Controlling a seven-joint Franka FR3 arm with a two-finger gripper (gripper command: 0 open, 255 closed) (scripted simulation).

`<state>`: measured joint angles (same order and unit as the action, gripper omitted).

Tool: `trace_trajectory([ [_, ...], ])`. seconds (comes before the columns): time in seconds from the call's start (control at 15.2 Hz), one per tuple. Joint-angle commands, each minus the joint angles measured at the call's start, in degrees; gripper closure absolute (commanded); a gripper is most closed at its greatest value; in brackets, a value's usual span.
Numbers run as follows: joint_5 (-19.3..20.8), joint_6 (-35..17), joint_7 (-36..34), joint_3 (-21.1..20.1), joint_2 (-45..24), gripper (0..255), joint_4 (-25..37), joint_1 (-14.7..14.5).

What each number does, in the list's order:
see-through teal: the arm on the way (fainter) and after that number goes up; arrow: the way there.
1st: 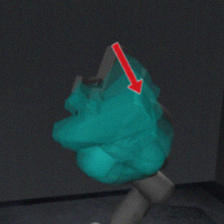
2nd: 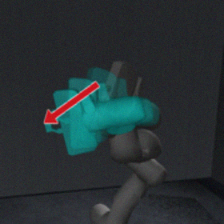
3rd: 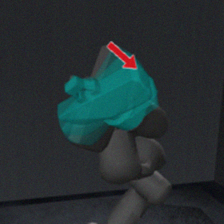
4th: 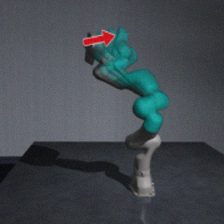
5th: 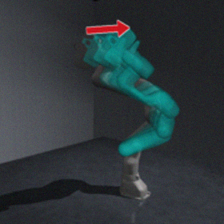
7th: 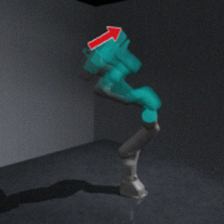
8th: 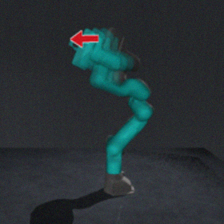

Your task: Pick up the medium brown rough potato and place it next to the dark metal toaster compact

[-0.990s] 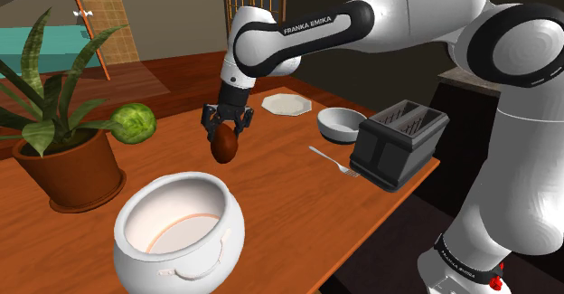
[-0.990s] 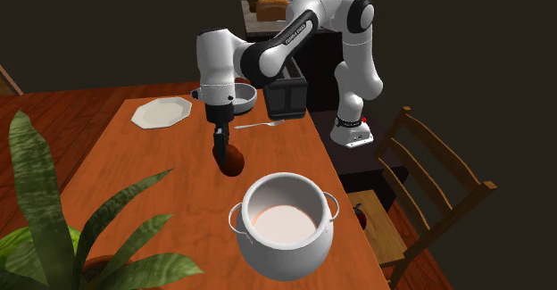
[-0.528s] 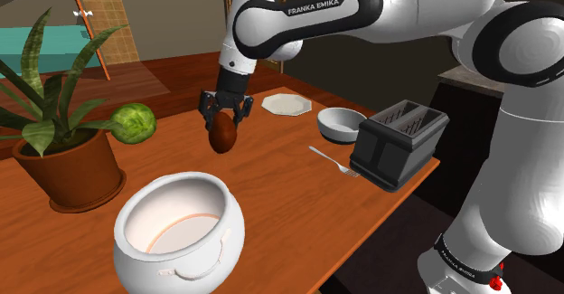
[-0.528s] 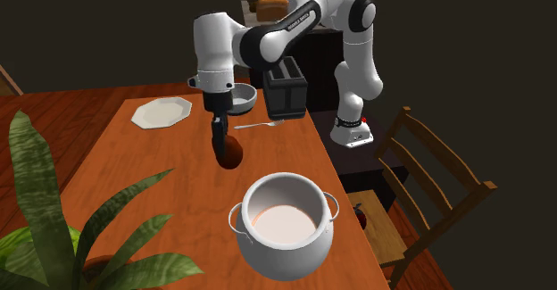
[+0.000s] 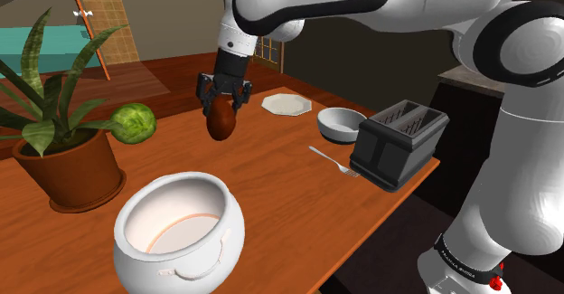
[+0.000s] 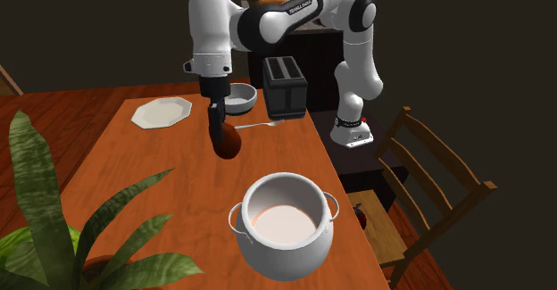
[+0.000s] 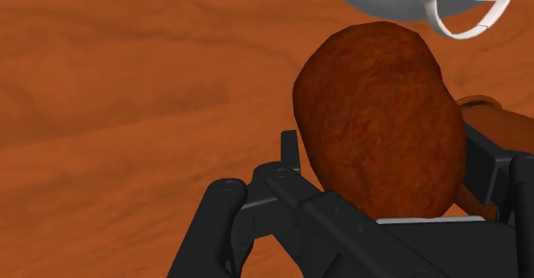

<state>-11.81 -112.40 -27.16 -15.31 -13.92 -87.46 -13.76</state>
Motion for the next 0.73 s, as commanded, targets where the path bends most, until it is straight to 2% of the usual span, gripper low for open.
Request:
trace_trajectory([
  [0.0,0.16,1.63,-0.34,0.02,-0.14,255,1.78,0.0],
  [0.53,0.86,7.96,-1.91,0.01,-1.1,255,9.22,-0.24],
  [0.59,0.88,8.11,-1.94,0.01,-1.12,255,9.39,-0.25],
  [0.66,-0.06,7.39,-0.86,0.17,1.49,255,5.9,0.6],
])
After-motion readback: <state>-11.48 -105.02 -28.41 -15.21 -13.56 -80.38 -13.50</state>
